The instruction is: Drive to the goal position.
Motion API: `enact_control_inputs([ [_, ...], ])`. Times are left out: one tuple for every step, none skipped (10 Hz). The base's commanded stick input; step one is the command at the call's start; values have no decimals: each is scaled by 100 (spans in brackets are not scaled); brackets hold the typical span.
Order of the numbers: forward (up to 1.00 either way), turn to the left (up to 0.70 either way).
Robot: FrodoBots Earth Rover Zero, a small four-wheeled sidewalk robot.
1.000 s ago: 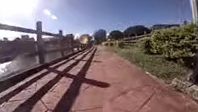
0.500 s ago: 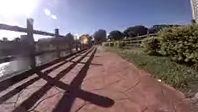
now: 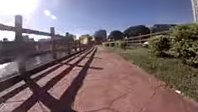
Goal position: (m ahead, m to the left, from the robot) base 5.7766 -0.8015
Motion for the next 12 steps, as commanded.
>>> enact_control_inputs([
  [85, 0],
  [85, -11],
  [85, -32],
  [85, 0],
  [85, 0],
  [85, 0],
  [85, 0],
  [85, 0],
  [85, 0],
  [85, 0],
  [85, 0],
  [85, 0],
])
